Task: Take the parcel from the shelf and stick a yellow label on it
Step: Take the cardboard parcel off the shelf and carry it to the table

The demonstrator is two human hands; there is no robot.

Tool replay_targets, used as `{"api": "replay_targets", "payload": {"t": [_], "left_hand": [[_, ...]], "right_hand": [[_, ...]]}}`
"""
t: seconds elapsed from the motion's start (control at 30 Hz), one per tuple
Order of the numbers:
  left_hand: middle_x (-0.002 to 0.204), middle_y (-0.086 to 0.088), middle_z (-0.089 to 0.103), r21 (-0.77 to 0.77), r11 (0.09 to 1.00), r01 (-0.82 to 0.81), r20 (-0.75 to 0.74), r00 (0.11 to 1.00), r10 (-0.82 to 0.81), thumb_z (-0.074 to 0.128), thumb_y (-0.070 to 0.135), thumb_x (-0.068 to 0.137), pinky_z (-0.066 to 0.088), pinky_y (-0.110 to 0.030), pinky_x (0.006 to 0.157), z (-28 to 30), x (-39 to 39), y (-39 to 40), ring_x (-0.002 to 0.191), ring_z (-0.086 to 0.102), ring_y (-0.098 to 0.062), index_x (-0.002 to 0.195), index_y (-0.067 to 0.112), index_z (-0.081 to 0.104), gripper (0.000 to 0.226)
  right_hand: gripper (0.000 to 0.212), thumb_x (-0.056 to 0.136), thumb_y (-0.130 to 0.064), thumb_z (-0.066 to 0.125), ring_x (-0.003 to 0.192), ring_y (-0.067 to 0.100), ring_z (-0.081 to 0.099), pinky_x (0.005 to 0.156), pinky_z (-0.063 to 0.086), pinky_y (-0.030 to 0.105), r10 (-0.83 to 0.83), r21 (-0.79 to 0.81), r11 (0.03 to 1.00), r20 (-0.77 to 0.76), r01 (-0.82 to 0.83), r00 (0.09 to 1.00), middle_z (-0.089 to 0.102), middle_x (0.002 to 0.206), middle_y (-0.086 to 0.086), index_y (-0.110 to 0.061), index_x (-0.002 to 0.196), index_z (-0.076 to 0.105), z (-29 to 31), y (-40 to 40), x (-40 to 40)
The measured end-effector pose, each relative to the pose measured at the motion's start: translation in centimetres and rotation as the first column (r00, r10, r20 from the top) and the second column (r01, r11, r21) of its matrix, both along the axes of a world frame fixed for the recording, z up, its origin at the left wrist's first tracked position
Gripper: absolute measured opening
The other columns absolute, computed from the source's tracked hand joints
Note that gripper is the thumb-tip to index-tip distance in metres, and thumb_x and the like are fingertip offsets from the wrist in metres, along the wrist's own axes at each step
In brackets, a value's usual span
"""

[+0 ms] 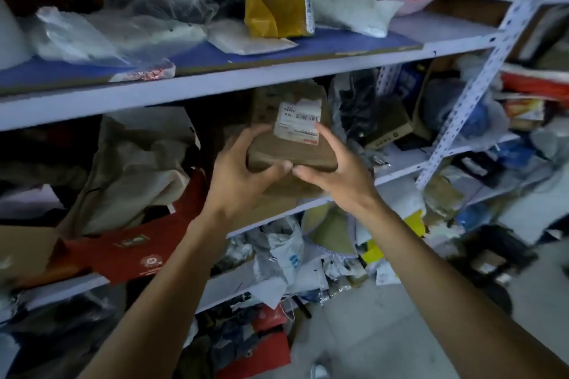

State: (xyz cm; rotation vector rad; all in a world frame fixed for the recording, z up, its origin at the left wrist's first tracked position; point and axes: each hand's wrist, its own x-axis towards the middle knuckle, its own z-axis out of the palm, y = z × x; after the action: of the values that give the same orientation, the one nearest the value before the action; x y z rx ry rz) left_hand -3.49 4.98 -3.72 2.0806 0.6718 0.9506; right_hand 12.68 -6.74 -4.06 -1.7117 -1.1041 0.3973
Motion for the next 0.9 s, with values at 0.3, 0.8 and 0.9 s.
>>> {"api": "replay_targets", "payload": {"t": [0.3,0.8,0.9], "left_hand": [[0.143,0.004,0.044,-0.149,0.916,0.372,0.101,0.927,-0.360,0.066,0.046,0.078,0.048,-0.040,0.107,-4.7,3.7,-10.2,0.132,0.047,-0.013,0.132,0.051,0.048,0.058],[0.155,0.004,0.034,-0.237,0.563,0.791,0.087,0.595,-0.799,0.071,0.029,0.073,0.043,-0.018,0.105,-9.9,17.7,-27.2,0.141,0.039,-0.010,0.146,0.045,0.034,0.084],[0.154,0.009,0.038,-0.305,0.489,0.817,0.077,0.533,-0.843,0.071,0.014,0.074,0.047,-0.018,0.102,-10.4,19.8,-30.0,0.137,0.043,-0.004,0.148,0.039,0.035,0.086]], "right_hand": [[0.082,0.076,-0.044,0.077,0.131,-0.007,0.048,0.107,0.046,0.026,-0.370,0.072,0.925,-0.063,0.374,0.927,0.052,0.145,-0.018,-0.039,0.148,0.038,-4.4,-14.3,-2.8],[0.099,0.071,-0.049,0.078,0.143,0.011,0.036,0.108,0.047,0.032,-0.726,0.060,0.687,0.011,0.724,0.687,0.027,0.160,-0.004,-0.033,0.153,0.026,-9.3,-34.8,2.3],[0.102,0.070,-0.051,0.078,0.144,0.010,0.035,0.110,0.045,0.033,-0.764,0.061,0.644,-0.008,0.763,0.645,0.027,0.160,-0.003,-0.030,0.154,0.025,-10.6,-37.5,3.5]]}}
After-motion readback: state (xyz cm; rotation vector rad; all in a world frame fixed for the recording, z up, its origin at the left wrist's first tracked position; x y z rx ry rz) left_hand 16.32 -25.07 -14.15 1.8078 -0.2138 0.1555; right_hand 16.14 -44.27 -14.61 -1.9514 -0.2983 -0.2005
